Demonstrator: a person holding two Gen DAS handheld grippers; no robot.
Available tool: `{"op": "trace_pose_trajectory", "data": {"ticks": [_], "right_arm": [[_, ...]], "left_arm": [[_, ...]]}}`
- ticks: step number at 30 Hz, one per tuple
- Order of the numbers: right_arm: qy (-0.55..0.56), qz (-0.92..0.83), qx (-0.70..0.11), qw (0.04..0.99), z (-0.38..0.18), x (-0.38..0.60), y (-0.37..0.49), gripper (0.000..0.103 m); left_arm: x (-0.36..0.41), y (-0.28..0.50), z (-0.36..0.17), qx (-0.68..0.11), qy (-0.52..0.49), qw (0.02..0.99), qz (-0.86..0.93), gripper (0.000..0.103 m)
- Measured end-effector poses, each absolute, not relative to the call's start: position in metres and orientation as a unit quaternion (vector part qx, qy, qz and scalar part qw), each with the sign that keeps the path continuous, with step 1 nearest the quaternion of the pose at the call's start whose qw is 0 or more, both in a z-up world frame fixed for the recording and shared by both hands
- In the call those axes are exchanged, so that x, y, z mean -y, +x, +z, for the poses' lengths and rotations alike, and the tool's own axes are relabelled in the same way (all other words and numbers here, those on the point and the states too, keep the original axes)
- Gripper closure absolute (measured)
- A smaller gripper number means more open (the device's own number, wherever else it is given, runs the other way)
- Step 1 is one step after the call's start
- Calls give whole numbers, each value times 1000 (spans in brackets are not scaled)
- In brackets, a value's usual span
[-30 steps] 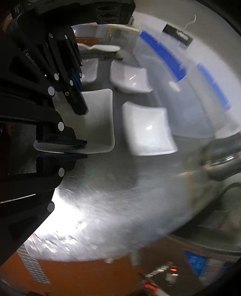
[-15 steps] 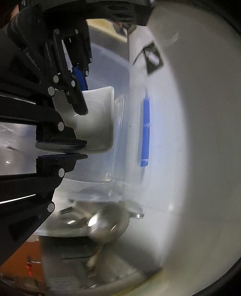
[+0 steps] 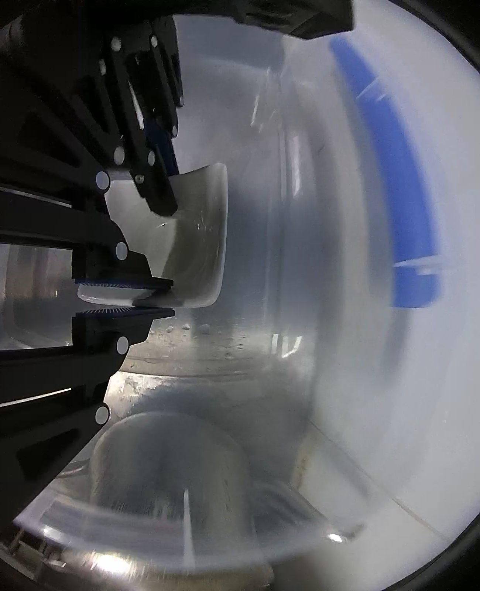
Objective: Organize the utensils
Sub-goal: 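Lift the dish with both grippers, lower it into the clear box, open both, then close the left and right grippers on a second white square dish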
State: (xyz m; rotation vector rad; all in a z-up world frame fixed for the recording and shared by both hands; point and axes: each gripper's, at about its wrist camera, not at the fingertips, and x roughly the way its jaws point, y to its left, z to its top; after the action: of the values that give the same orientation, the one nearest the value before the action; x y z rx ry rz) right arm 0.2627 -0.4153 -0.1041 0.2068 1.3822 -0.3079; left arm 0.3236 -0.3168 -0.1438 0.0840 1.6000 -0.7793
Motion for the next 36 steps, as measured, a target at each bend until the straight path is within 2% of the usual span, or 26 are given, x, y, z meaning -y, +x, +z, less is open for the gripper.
{"op": "trace_pose_trajectory", "data": {"ticks": [4, 6, 9, 10, 12, 13, 14, 15, 17, 21, 24, 27, 32, 36], "right_arm": [[108, -147, -637, 749, -113, 421, 267, 89], [88, -143, -622, 765, -98, 419, 261, 84], [46, -135, -563, 814, -43, 403, 226, 82], [41, -127, -540, 831, -24, 399, 207, 82], [53, -104, -497, 860, 12, 393, 160, 81], [61, -96, -481, 869, 22, 395, 136, 76], [74, -94, -462, 879, 32, 398, 106, 63], [85, -99, -442, 887, 38, 402, 78, 58], [100, -123, -415, 896, 39, 413, 40, 58], [147, -139, -444, 873, 1, 431, -25, 58], [180, -136, -488, 843, -46, 440, -46, 58], [194, -131, -511, 827, -78, 438, -50, 58], [202, -118, -525, 818, -99, 439, -40, 58], [190, -110, -534, 816, -101, 434, -26, 59]], "left_arm": [[317, 329, -148, -701, 25, 625, -343, 94], [313, 330, -135, -682, 32, 643, -348, 93], [297, 315, -80, -612, 52, 704, -357, 82], [294, 306, -62, -589, 54, 721, -362, 75], [274, 277, -13, -527, 51, 757, -382, 71], [266, 259, 7, -503, 45, 768, -393, 67], [257, 242, 24, -483, 39, 776, -403, 64], [247, 218, 39, -460, 30, 785, -414, 63], [234, 179, 54, -430, 12, 796, -427, 61], [228, 104, 32, -410, 31, 809, -420, 61], [235, 68, 14, -435, 44, 790, -431, 61], [247, 52, -23, -490, 54, 766, -413, 61], [270, 53, -73, -559, 83, 736, -374, 61], [281, 57, -86, -571, 79, 728, -371, 61]]}}
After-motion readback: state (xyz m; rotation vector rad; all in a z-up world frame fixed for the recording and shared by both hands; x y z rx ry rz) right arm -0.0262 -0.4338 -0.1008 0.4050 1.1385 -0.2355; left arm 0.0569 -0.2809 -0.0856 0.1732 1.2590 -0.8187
